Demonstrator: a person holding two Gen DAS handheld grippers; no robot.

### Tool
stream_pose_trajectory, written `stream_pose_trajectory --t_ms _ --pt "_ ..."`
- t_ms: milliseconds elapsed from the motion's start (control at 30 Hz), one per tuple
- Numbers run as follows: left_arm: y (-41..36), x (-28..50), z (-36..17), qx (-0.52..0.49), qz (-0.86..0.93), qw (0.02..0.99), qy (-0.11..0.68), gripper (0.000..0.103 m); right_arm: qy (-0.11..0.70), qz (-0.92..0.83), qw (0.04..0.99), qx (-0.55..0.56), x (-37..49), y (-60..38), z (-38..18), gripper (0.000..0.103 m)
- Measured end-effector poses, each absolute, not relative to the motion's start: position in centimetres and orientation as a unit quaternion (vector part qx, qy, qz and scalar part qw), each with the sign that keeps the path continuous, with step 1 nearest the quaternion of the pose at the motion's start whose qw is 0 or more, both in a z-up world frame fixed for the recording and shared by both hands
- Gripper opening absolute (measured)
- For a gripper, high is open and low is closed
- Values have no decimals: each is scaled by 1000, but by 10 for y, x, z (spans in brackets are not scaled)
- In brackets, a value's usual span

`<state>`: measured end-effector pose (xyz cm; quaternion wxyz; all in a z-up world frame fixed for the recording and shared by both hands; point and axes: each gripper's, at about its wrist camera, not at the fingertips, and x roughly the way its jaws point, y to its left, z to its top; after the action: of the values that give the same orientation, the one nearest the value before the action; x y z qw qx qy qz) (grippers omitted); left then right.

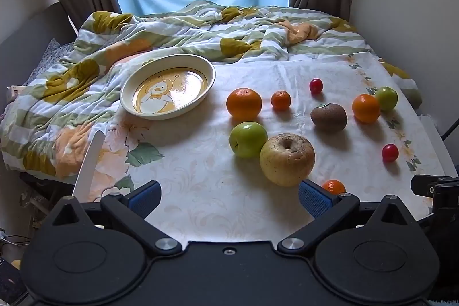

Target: Organize fruits

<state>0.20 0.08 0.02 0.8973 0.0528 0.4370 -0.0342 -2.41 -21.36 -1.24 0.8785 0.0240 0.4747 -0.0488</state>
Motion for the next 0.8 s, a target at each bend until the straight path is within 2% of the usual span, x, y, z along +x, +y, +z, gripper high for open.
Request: stream_pose_trajectory --t_ms 800 --pt "0 -4 2 50 -31 902 428 103 466 -48 883 21 -26 -215 -11 103"
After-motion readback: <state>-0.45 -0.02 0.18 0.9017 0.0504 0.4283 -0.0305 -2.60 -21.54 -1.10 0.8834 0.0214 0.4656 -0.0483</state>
